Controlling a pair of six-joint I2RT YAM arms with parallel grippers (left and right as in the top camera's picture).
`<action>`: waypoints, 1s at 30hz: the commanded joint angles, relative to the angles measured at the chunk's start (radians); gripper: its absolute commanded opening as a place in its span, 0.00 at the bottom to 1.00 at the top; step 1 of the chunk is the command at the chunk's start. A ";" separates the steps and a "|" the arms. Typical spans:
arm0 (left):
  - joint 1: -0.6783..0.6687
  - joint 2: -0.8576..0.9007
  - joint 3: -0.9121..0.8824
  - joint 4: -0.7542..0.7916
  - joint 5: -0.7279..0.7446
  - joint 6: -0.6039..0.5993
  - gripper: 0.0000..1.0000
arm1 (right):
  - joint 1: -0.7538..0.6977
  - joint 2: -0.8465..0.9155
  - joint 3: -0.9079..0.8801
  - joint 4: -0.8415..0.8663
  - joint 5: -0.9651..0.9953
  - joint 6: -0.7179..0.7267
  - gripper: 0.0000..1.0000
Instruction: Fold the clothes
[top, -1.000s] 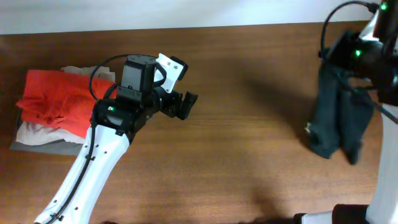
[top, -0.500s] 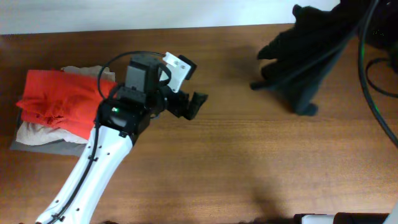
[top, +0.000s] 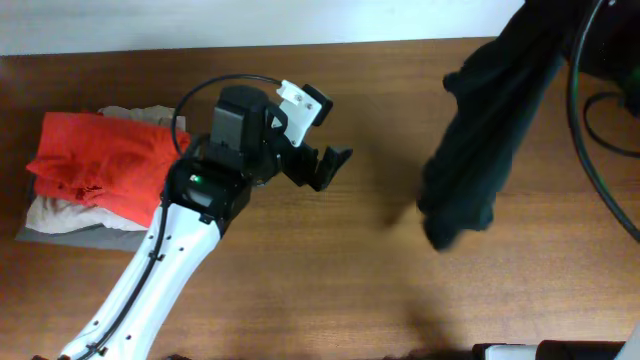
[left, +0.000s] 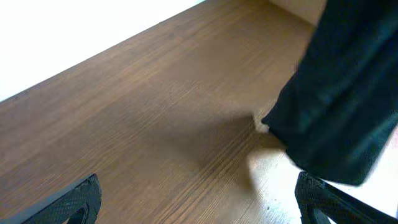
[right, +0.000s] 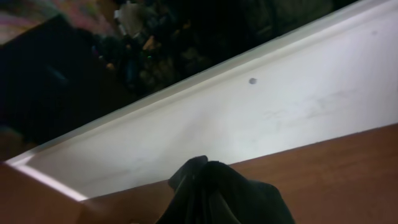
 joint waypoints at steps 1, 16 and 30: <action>-0.015 0.005 0.018 0.017 0.034 0.017 0.99 | 0.005 0.002 0.013 0.007 -0.066 -0.036 0.04; -0.016 0.005 0.018 0.201 0.208 0.016 0.99 | 0.048 0.073 0.013 -0.101 -0.068 -0.128 0.04; -0.016 0.005 0.021 0.505 0.356 -0.062 0.99 | 0.278 0.090 0.013 -0.143 -0.005 -0.138 0.04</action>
